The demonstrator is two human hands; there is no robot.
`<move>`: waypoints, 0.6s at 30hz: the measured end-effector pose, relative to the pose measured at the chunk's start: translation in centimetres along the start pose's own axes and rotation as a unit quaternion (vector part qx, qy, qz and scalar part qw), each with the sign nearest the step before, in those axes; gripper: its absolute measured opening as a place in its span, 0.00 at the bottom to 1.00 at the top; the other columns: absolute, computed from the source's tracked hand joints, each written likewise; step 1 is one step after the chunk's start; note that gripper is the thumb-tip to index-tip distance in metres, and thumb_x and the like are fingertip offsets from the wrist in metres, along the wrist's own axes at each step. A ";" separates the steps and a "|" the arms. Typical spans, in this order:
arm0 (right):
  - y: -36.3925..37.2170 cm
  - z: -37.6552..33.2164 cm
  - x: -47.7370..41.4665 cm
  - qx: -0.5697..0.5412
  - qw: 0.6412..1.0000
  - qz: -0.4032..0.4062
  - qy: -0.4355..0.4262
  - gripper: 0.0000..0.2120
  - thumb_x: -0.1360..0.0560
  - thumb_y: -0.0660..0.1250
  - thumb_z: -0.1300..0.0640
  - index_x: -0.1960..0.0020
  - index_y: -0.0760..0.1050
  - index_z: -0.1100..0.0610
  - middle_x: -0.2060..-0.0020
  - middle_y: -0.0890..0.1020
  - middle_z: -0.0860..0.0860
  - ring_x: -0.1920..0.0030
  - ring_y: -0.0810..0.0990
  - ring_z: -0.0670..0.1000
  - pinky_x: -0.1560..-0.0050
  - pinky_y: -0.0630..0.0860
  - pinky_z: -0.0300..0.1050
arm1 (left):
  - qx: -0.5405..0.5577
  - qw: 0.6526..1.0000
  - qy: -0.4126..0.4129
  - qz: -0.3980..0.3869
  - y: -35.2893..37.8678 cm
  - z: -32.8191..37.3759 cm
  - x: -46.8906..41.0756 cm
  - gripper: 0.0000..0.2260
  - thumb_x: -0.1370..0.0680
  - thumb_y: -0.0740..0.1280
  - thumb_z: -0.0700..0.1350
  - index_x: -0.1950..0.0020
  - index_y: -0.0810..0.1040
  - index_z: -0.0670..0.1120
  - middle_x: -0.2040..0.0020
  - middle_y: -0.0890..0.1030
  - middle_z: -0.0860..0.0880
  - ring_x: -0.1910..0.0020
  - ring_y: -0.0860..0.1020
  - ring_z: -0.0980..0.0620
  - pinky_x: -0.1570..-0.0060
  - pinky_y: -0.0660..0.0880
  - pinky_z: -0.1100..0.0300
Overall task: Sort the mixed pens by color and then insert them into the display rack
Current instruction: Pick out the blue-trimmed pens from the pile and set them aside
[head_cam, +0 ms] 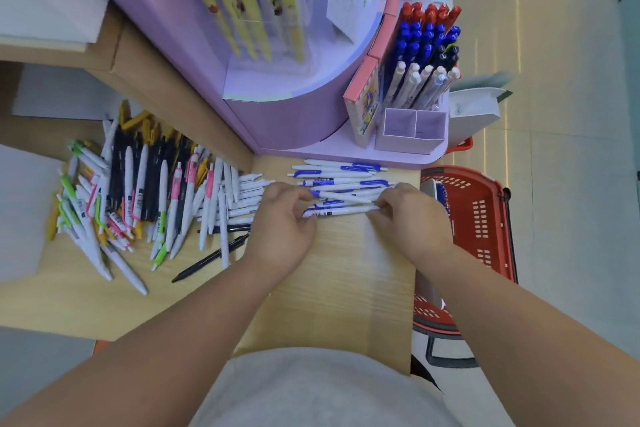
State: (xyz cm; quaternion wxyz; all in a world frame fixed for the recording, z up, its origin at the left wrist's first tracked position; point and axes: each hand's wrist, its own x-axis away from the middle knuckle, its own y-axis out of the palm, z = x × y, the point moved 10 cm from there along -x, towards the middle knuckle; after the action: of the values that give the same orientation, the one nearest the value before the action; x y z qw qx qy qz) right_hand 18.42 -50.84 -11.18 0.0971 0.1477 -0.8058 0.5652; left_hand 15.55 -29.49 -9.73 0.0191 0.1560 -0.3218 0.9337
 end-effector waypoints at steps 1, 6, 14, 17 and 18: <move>0.0 0.0 -0.1 0.002 1.000 0.000 -0.005 0.10 0.24 0.68 0.47 0.51 0.80 0.53 0.55 0.78 0.49 0.57 0.78 0.54 0.62 0.69 0.44 | -0.011 1.000 -0.002 0.000 0.0 -0.3 0.3 0.14 0.26 0.71 0.37 0.43 0.80 0.49 0.42 0.72 0.52 0.57 0.78 0.60 0.47 0.74 0.66; 0.3 -0.7 0.1 0.036 0.997 -0.020 -0.067 0.12 0.22 0.65 0.47 0.51 0.78 0.55 0.53 0.78 0.51 0.56 0.79 0.56 0.61 0.75 0.48 | -0.073 0.997 0.006 -0.027 1.2 -1.0 1.3 0.19 0.28 0.73 0.40 0.37 0.78 0.47 0.41 0.71 0.52 0.56 0.73 0.57 0.44 0.73 0.61; -1.0 -0.7 0.2 0.046 0.994 -0.001 -0.096 0.12 0.20 0.64 0.47 0.49 0.76 0.57 0.52 0.77 0.52 0.58 0.79 0.60 0.64 0.72 0.49 | -0.057 0.998 0.034 -0.011 1.3 0.1 -0.2 0.20 0.29 0.72 0.36 0.38 0.77 0.44 0.41 0.71 0.51 0.48 0.77 0.52 0.39 0.75 0.54; -1.6 -0.7 -0.7 0.044 0.996 0.011 -0.078 0.11 0.20 0.65 0.48 0.49 0.76 0.57 0.52 0.77 0.53 0.58 0.79 0.60 0.63 0.74 0.50 | -0.054 0.998 0.039 -0.003 1.2 0.4 -0.8 0.20 0.28 0.71 0.36 0.37 0.77 0.44 0.39 0.72 0.50 0.47 0.77 0.53 0.38 0.74 0.56; -1.8 -0.6 -1.0 0.039 0.997 0.019 -0.070 0.11 0.21 0.65 0.48 0.49 0.76 0.57 0.52 0.77 0.53 0.57 0.79 0.60 0.62 0.74 0.50 | -0.058 0.998 0.037 0.002 1.0 0.5 -0.9 0.20 0.28 0.72 0.36 0.37 0.77 0.44 0.38 0.72 0.50 0.46 0.76 0.52 0.38 0.73 0.57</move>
State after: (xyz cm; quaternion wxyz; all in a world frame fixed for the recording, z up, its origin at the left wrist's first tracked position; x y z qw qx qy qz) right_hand 19.92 -50.68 -9.73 0.0242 0.1753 -0.7903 0.5866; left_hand 16.41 -30.56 -10.26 0.0385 0.1191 -0.3749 0.9186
